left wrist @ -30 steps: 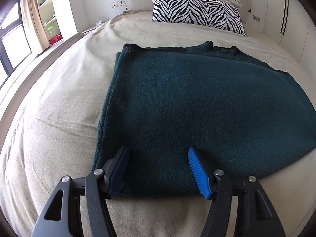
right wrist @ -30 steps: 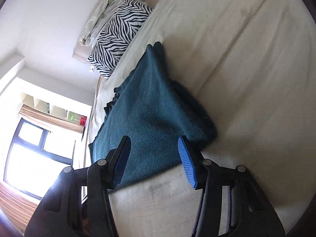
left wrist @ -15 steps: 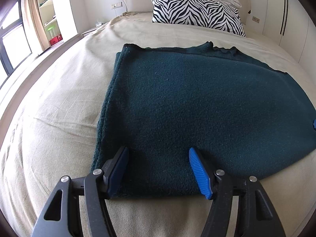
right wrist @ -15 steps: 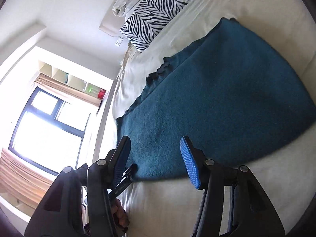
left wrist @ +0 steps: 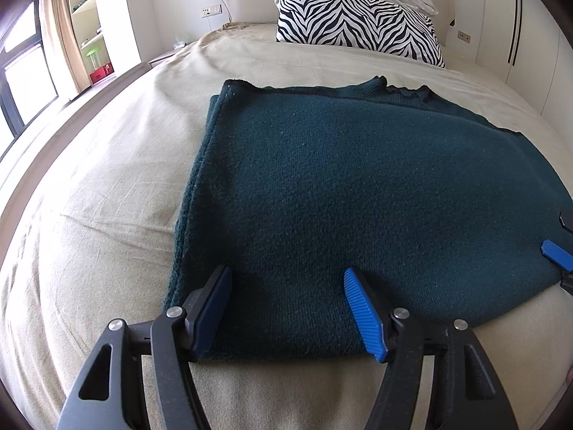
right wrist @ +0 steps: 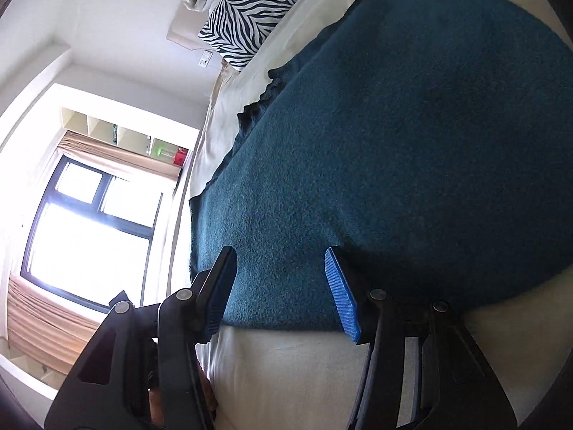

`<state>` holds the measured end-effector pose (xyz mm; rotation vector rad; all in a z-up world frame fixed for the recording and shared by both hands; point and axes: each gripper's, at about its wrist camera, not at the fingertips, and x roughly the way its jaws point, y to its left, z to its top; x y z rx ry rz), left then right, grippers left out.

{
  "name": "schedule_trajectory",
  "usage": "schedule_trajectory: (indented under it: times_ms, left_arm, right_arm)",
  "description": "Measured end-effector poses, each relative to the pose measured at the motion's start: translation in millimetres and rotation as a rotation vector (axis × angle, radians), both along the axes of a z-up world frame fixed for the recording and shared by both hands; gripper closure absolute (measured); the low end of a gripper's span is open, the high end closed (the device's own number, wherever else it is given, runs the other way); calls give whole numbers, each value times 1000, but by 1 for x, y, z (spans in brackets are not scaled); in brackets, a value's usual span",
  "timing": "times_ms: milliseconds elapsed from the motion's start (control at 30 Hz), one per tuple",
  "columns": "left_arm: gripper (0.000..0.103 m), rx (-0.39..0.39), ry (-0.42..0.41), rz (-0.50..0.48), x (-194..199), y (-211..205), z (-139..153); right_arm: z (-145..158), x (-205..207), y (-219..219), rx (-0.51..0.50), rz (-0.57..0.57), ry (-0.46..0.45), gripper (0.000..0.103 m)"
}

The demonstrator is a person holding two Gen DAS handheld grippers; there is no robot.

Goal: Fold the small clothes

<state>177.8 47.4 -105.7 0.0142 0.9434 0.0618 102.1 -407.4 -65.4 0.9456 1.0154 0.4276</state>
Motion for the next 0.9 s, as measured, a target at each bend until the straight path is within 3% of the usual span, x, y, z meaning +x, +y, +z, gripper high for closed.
schedule_trajectory:
  times_ms: [333,500,567,633,667,733,800,900]
  left_arm:
    - [40,-143,-60,50,-5,21,36]
    - [40,-258,-114,-63,15,-4,60]
    - [40,-368,-85,-131,32,-14,53]
    - [41,-396,-36,-113,48,-13,35]
    - [44,-399,-4,-76,53,-7,24]
    - [63,-487,8,-46,53,15,9]
    - [83,-537,16,-25,46,37,2]
    - [85,-583,9,-11,35,61,-3]
  right_arm:
    - [22,-64,-147,-63,-413,-6,50]
    - [39,-62,-137,17,-331,-66,50]
    - [39,-49,-111,55,-242,-77,50]
    - [37,-32,-76,72,-164,-71,50]
    - [32,-25,-63,76,-129,-62,50]
    - [18,-16,-48,46,-99,-19,50]
    - [4,-14,-55,19,-142,17,50]
    - [-3,-36,-95,68,-249,4,52]
